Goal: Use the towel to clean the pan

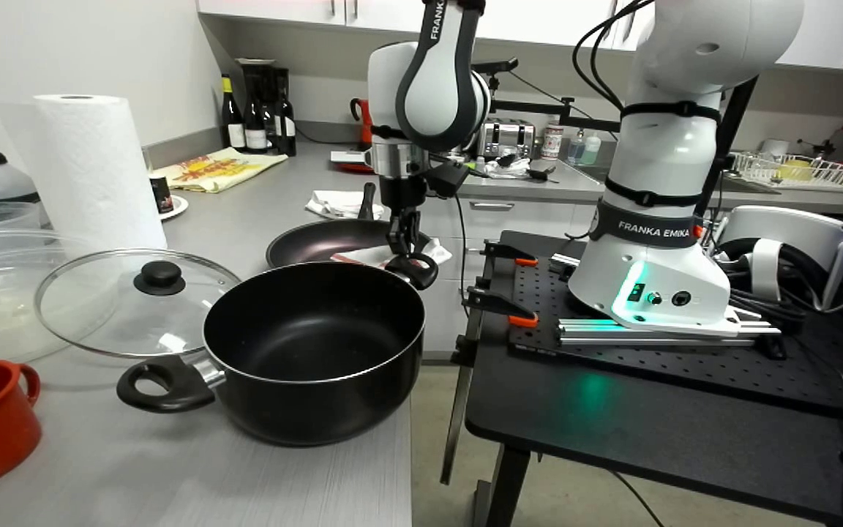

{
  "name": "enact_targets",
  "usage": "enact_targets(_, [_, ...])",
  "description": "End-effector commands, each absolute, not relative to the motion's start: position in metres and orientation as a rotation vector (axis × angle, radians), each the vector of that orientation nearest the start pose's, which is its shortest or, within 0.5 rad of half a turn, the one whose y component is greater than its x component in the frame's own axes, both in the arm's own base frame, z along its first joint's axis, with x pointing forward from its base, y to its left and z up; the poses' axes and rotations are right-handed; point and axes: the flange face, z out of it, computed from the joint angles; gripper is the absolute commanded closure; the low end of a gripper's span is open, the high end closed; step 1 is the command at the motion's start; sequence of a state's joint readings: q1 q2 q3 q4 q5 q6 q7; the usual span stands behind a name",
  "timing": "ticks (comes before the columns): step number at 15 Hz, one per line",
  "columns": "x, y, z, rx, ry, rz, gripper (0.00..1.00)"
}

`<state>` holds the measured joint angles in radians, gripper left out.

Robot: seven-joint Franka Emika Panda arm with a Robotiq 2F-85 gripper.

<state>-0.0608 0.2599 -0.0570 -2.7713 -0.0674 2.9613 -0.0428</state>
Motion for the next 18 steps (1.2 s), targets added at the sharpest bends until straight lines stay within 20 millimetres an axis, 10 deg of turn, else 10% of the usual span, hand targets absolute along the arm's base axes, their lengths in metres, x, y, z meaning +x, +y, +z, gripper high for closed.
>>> enact_targets(1, [0.368, -0.050, 0.135, -3.169, 0.090, 0.025, 0.97])
enact_targets(18, [0.423, -0.125, 0.122, -3.154, 0.347, 0.143, 0.97])
